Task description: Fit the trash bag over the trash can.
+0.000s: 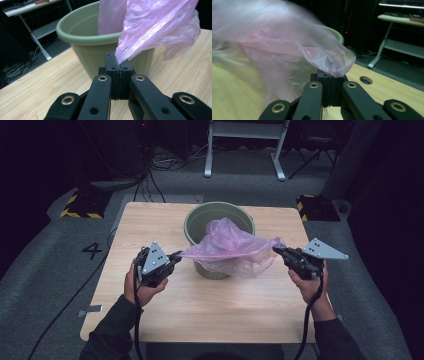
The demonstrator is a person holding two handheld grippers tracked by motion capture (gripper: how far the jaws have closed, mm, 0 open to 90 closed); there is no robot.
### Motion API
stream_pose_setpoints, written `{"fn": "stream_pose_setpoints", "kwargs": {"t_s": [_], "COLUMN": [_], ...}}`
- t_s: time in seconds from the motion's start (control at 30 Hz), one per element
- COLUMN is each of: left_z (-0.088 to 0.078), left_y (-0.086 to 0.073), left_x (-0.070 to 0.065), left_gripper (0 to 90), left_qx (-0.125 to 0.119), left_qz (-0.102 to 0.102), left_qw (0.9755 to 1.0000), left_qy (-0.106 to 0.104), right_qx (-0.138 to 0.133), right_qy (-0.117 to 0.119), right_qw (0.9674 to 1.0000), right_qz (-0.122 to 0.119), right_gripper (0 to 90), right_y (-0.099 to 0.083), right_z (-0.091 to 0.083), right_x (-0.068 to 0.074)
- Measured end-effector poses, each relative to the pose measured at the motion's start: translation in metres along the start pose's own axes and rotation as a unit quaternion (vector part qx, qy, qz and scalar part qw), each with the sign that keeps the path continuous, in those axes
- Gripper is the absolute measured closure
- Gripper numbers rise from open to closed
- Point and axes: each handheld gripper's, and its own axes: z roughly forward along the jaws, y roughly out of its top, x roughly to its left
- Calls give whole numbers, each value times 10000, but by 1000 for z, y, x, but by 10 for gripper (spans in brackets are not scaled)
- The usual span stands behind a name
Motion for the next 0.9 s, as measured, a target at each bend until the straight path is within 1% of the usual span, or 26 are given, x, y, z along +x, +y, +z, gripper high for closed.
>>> {"fn": "stream_pose_setpoints", "kwargs": {"t_s": [0.1, 0.13, 0.17, 0.2, 0.27, 0.37, 0.4, 0.47, 0.5, 0.53, 0.57, 0.6, 0.63, 0.7, 0.77, 0.8, 0.83, 0.87, 0.9], "left_z": [2, 2, 2, 2, 1, 2, 3, 3, 2, -1, -4, -8, -11, -20, -29, -33, -36, -38, -39], "left_y": [-2, -3, -4, -4, -5, -5, -5, -5, -5, -5, -4, -4, -3, 2, 9, 14, 17, 21, 25], "left_x": [11, 15, 18, 21, 28, 39, 42, 47, 48, 49, 49, 48, 47, 43, 36, 32, 28, 24, 19], "left_gripper": [894, 894, 894, 894, 894, 887, 871, 752, 639, 551, 435, 362, 310, 251, 221, 210, 191, 188, 192], "left_qx": [33, 36, 33, 16, 10, 57, 85, 67, 16, -84, -131, -201, -246, -353, -467, -500, -523, -561, -558], "left_qz": [-103, -174, -201, -266, -306, -363, -403, -438, -461, -533, -568, -573, -569, -488, -342, -263, -194, -105, -5], "left_qw": [9999, 9998, 9998, 9996, 9994, 9991, 9989, 9988, 9988, 9985, 9983, 9982, 9980, 9978, 9976, 9972, 9970, 9970, 9969], "left_qy": [44, 76, 68, 81, 152, 230, 241, 185, 178, 68, 21, -25, -75, -293, -368, -485, -533, -520, -551], "right_qx": [58, 53, 48, 37, -4, 57, 85, 170, 270, 328, 363, 365, 369, 363, 364, 355, 342, 339, 336], "right_qy": [-141, -198, -283, -318, -355, -491, -524, -513, -514, -509, -447, -411, -389, -337, -353, -362, -359, -355, -360], "right_qw": [9998, 9997, 9995, 9993, 9990, 9985, 9983, 9980, 9979, 9979, 9980, 9981, 9982, 9985, 9986, 9986, 9987, 9988, 9988], "right_qz": [118, 151, 161, 174, 279, 250, 240, 326, 288, 243, 269, 274, 256, 214, 144, 118, 104, 88, 62], "right_gripper": [899, 899, 899, 899, 899, 899, 899, 899, 897, 894, 892, 890, 886, 884, 881, 880, 878, 877, 875], "right_y": [5, 7, 11, 13, 18, 27, 30, 32, 33, 32, 32, 31, 31, 31, 32, 33, 34, 35, 36], "right_z": [11, 14, 18, 20, 25, 37, 42, 51, 57, 60, 65, 66, 67, 66, 65, 64, 63, 62, 61], "right_x": [-12, -16, -20, -22, -28, -36, -39, -43, -45, -45, -45, -45, -44, -41, -39, -38, -37, -37, -36]}}
